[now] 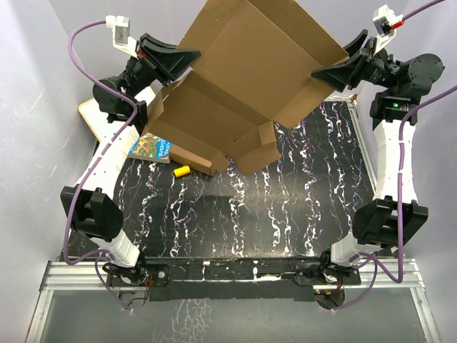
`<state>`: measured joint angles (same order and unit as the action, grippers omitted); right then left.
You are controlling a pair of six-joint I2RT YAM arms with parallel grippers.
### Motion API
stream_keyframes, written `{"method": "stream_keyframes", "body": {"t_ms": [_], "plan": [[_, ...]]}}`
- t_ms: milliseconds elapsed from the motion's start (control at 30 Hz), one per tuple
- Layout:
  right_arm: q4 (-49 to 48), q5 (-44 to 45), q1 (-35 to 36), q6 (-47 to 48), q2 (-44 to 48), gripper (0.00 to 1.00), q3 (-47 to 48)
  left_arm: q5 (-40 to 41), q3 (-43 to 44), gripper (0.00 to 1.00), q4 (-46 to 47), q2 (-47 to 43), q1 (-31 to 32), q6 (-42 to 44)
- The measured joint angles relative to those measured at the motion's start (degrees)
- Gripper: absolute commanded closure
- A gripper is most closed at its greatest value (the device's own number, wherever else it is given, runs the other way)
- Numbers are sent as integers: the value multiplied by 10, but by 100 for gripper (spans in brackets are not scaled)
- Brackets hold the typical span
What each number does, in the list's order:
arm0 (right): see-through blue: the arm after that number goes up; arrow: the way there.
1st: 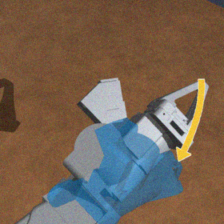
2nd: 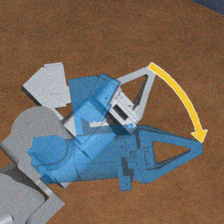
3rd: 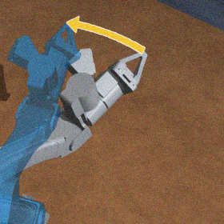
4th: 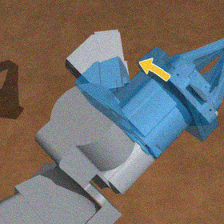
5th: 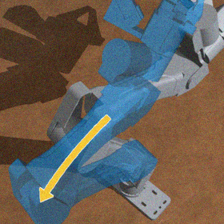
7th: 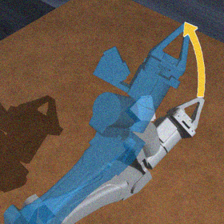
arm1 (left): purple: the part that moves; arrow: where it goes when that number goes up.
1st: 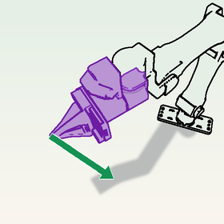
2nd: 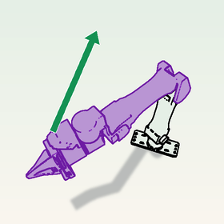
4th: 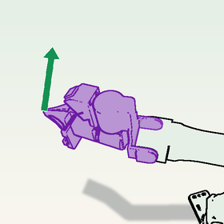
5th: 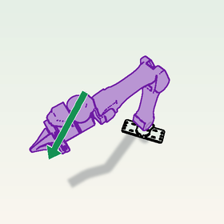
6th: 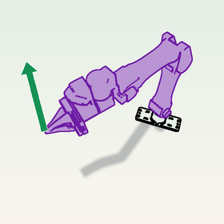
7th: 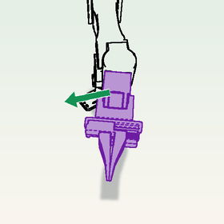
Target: Fold the paper box
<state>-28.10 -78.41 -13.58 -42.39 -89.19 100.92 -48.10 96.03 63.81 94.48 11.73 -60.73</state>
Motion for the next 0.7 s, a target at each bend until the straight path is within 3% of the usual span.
{"method": "stream_keyframes", "body": {"t_ms": [700], "plan": [[-5,-33,5,4,0,84,-6,-6,12,100,0,3,-5,-3]]}}
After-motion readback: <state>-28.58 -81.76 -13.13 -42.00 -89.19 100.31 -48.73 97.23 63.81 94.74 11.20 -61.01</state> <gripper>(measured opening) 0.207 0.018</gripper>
